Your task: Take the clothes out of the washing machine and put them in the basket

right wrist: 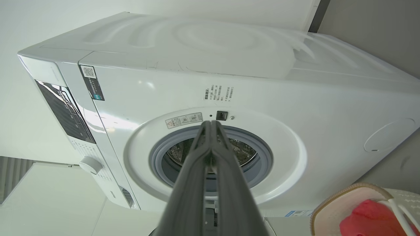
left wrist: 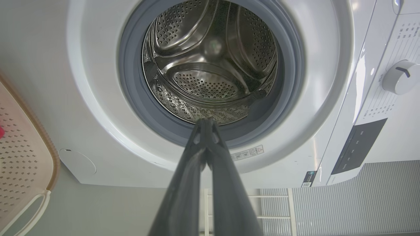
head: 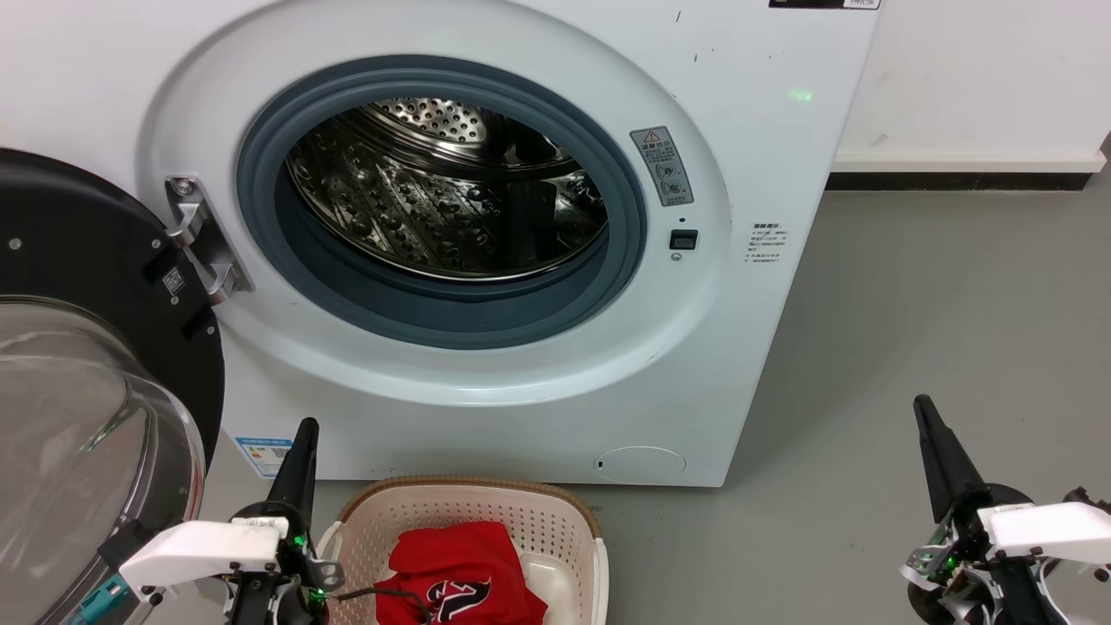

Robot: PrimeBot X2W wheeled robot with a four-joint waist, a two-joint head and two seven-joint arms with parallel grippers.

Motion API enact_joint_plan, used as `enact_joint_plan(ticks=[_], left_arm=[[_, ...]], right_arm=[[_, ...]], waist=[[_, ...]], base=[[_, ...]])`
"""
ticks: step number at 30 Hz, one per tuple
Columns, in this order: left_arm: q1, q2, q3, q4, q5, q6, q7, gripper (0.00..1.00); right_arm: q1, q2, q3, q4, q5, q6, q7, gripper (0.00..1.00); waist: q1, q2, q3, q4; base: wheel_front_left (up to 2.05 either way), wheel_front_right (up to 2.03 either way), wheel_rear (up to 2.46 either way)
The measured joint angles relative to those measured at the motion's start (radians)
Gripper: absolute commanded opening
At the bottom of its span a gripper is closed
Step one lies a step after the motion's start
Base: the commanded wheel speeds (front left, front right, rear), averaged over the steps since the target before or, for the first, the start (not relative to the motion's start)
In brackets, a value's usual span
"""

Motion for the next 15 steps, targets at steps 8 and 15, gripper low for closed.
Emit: enact_joint_plan(ticks=[8, 15], left_arm=[[-0.006, -0.001, 0.006, 0.001, -0.058, -0.005, 0.014, 0.0], [-0.008, -0.002, 0.012, 0.001, -0.106, -0.009, 0.025, 0.0]], right_arm=[[-0.005, 0.001, -0.008, 0.009, 0.055, 0.0, 0.01, 0.0], [-0.016, 0.003, -0.016, 0.017, 0.101, 0.0, 0.02, 0.0]], waist=[[0.0, 0.0, 0.002, 0.0], [0.0, 0.0, 0.003, 0.0]], base=[[0.0, 0.0, 0.0], [0.0, 0.0, 0.0]])
